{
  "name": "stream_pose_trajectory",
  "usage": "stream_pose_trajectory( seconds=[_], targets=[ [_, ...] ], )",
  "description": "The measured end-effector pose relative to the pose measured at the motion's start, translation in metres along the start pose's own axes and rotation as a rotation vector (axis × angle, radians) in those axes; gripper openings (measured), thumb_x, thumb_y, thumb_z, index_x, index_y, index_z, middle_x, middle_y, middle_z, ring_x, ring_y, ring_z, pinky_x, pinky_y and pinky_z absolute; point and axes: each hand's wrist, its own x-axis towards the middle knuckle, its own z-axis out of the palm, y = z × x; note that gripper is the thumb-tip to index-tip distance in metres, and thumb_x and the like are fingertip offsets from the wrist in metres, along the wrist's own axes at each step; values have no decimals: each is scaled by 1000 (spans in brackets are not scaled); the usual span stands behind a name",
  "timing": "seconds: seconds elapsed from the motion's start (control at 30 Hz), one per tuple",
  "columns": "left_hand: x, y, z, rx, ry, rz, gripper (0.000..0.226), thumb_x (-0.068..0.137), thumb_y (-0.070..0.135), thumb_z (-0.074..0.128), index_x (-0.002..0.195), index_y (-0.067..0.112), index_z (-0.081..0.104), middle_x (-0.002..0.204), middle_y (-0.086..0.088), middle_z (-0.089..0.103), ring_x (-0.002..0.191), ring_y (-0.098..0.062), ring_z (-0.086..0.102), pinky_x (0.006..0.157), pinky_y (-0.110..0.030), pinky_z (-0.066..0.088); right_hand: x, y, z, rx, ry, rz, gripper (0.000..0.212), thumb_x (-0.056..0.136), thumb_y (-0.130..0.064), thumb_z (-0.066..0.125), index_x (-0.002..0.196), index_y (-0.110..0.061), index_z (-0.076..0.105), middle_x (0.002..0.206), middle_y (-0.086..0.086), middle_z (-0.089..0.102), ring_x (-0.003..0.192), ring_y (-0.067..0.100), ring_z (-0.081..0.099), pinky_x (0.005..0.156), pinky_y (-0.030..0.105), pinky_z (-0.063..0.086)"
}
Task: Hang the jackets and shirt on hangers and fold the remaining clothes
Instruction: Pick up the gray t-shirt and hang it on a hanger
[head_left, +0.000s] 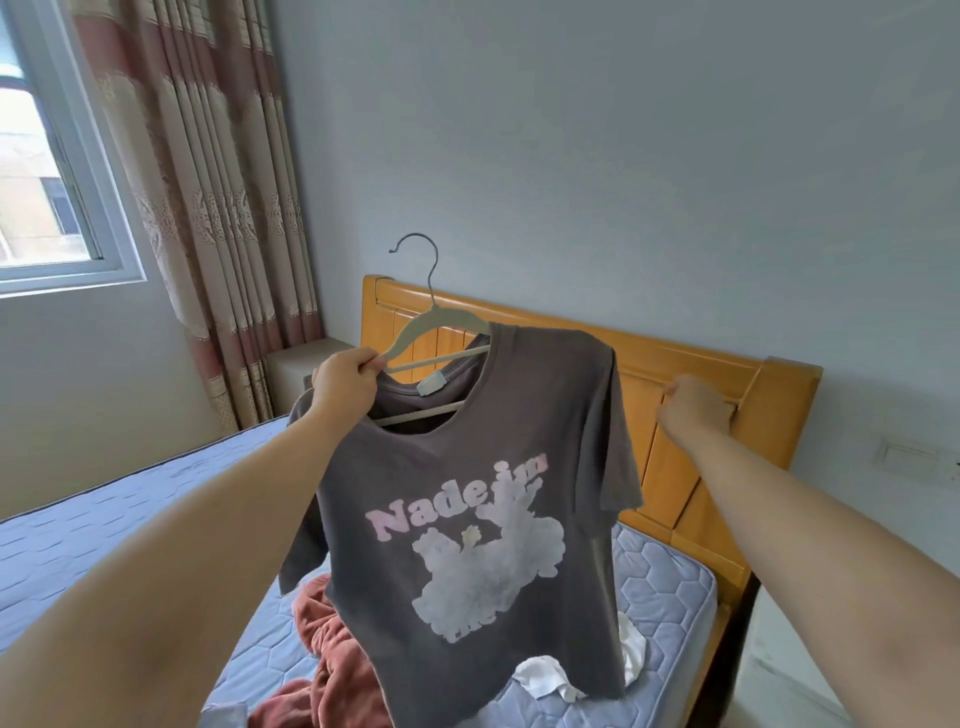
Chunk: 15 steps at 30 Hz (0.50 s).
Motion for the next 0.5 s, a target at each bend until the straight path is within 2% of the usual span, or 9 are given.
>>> stream_pose_trajectory(
  seconds=[0.03, 0.07, 0.13, 0.17, 0.23, 0.3, 0.37, 0.43, 0.5],
  targets=[
    [1, 4, 0, -6, -9, 18, 25, 97, 16, 49, 82, 9, 67, 73, -9, 62, 79, -31, 53, 77, -39, 39, 0, -12, 5, 64, -11, -48, 32, 85, 2, 51, 115, -3, 59, 115, 18, 62, 107, 35, 58, 81, 34, 44],
    [2, 8, 1, -9, -18, 36, 25, 97, 16, 48, 82, 8, 66, 72, -9, 61, 78, -30, 52, 77, -39, 38, -1, -26, 7, 109, -38, -102, 35, 84, 1, 52, 119, -3, 58, 111, 17, 61, 110, 37, 57, 80, 33, 43],
    [3, 16, 3, -15, -22, 52, 25, 97, 16, 48, 79, 8, 64, 67, -6, 57, 73, -28, 49, 74, -38, 36, -4, -44, 14, 97, -36, -173, 17, 83, -1, 49, 91, -3, 63, 92, 19, 64, 96, 40, 60, 65, 31, 37],
    [3, 17, 3, -20, -13, 49, 26, 97, 16, 48, 77, 9, 62, 63, -3, 53, 70, -26, 46, 72, -36, 33, -6, -46, 14, 93, 12, -158, 15, 83, -1, 47, 75, -5, 59, 82, 18, 63, 86, 40, 60, 60, 30, 33],
    [5, 14, 1, -41, 7, 26, 26, 97, 15, 47, 76, 10, 61, 61, -1, 50, 69, -24, 43, 69, -32, 31, -8, -40, 9, 168, 145, -36, 20, 86, -5, 47, 69, -6, 58, 77, 16, 62, 80, 38, 59, 58, 30, 32],
    [8, 9, -3, -61, 10, 15, 25, 97, 16, 48, 83, 7, 67, 68, -8, 57, 72, -26, 48, 70, -35, 35, -6, -26, 7, 161, 177, 96, 17, 88, -8, 49, 81, -3, 64, 89, 18, 66, 88, 37, 63, 64, 31, 38],
    [6, 7, -4, -47, 5, 20, 24, 97, 17, 49, 84, 8, 68, 70, -9, 60, 76, -28, 51, 78, -39, 39, -5, -18, 7, 54, -7, 194, 18, 89, -12, 51, 92, -1, 65, 102, 19, 67, 95, 36, 64, 68, 33, 44],
    [2, 7, -1, -8, 3, 32, 24, 97, 17, 49, 79, 12, 64, 64, -2, 54, 75, -27, 49, 85, -40, 37, -9, -18, 8, -27, -101, 253, 20, 90, -15, 51, 102, -3, 63, 113, 18, 65, 102, 34, 62, 80, 38, 50],
    [-2, 8, 2, 18, 0, 40, 24, 97, 17, 49, 76, 16, 61, 60, 4, 50, 74, -25, 47, 85, -39, 35, -15, -29, 9, -44, 43, 102, 33, 88, -13, 53, 120, -5, 55, 123, 16, 58, 114, 35, 55, 94, 42, 46]
  ],
)
